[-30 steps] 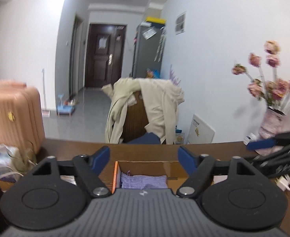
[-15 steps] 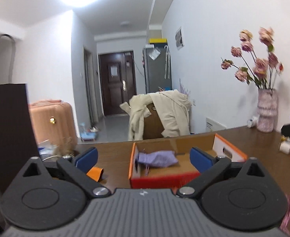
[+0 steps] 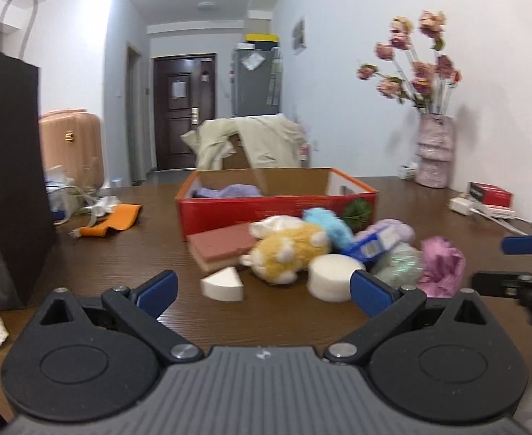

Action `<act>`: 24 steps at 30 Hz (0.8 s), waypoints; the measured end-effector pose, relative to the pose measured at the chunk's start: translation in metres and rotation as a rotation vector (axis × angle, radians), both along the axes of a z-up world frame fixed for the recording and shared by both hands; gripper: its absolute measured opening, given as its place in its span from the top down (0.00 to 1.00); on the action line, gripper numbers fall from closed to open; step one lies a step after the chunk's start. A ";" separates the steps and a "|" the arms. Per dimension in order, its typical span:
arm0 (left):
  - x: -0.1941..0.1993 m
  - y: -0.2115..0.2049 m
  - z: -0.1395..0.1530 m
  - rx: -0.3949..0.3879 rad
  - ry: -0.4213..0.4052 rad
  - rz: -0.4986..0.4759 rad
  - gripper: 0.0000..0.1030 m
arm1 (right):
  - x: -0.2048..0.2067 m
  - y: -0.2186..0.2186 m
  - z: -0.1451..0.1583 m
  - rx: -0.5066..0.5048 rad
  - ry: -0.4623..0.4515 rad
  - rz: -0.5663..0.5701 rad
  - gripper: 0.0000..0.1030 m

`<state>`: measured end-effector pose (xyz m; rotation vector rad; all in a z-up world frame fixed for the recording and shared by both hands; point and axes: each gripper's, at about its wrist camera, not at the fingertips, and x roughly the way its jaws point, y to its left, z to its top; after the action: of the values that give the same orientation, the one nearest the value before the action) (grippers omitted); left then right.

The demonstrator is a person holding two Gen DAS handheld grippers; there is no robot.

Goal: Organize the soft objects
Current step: 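Lift both tools out of the box back toward the item pile, then close both tools on the pink satin bow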

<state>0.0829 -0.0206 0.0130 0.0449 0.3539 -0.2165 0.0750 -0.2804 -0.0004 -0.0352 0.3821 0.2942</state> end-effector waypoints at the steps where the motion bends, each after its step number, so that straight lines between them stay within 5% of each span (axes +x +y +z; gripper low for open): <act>1: -0.002 -0.004 -0.003 -0.005 0.006 -0.011 0.00 | 0.001 0.000 -0.002 -0.016 0.005 -0.010 0.07; 9: 0.001 -0.064 -0.017 -0.093 0.024 -0.187 0.00 | 0.026 -0.026 -0.006 0.049 0.039 -0.051 0.21; 16: 0.031 -0.114 -0.047 -0.090 0.169 -0.210 0.05 | 0.080 -0.050 -0.011 0.125 0.093 0.006 0.40; 21: 0.056 -0.106 -0.053 -0.116 0.242 -0.176 0.52 | 0.103 -0.062 -0.031 0.178 0.179 0.059 0.59; 24: 0.060 -0.093 -0.054 -0.153 0.252 -0.155 0.61 | 0.100 -0.072 -0.041 0.248 0.230 0.091 0.66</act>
<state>0.1432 -0.1132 -0.0407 -0.1075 0.5846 -0.4035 0.1748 -0.3525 -0.0414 0.2269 0.5702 0.4357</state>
